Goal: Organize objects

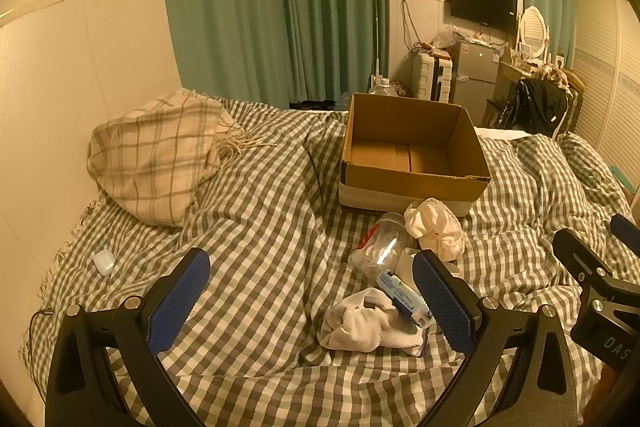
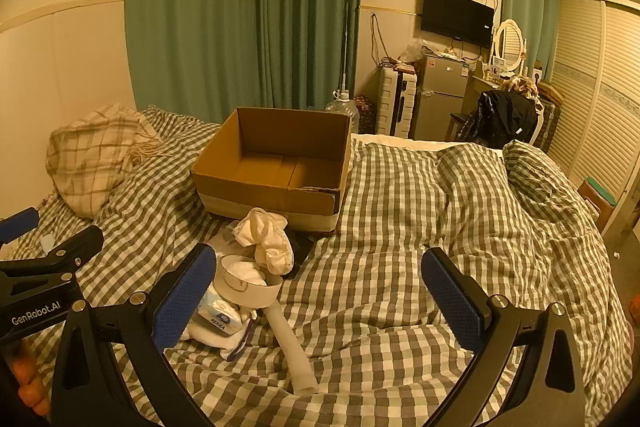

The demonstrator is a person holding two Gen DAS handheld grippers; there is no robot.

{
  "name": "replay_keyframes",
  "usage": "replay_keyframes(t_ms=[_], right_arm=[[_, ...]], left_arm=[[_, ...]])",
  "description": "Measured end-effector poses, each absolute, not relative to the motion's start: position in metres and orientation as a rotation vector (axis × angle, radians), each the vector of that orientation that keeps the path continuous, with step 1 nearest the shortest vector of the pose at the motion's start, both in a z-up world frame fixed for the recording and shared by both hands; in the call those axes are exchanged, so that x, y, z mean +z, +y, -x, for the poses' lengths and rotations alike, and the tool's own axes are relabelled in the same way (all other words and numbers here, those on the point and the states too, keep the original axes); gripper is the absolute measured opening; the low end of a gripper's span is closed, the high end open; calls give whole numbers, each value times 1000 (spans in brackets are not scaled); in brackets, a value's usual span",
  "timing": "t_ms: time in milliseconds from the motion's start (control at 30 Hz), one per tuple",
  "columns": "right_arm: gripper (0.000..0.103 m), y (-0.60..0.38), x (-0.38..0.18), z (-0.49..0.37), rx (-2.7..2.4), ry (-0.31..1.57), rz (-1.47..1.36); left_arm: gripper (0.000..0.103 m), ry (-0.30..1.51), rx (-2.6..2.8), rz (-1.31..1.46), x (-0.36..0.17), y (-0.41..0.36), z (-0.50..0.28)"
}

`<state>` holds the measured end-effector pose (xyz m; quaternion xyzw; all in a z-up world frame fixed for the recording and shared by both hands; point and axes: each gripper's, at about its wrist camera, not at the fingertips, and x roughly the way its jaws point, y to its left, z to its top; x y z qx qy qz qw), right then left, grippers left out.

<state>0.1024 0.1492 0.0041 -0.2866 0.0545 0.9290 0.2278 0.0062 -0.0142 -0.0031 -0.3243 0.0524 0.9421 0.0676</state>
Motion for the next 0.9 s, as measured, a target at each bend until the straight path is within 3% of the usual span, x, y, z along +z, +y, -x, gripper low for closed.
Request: replay_keyframes(t_ms=[533, 900], right_arm=[[103, 151, 3, -103, 2565, 164, 802], [103, 163, -28, -85, 2519, 197, 936]], left_arm=[[103, 155, 2822, 1027, -14, -19, -1], [102, 335, 2607, 1295, -102, 9, 31]])
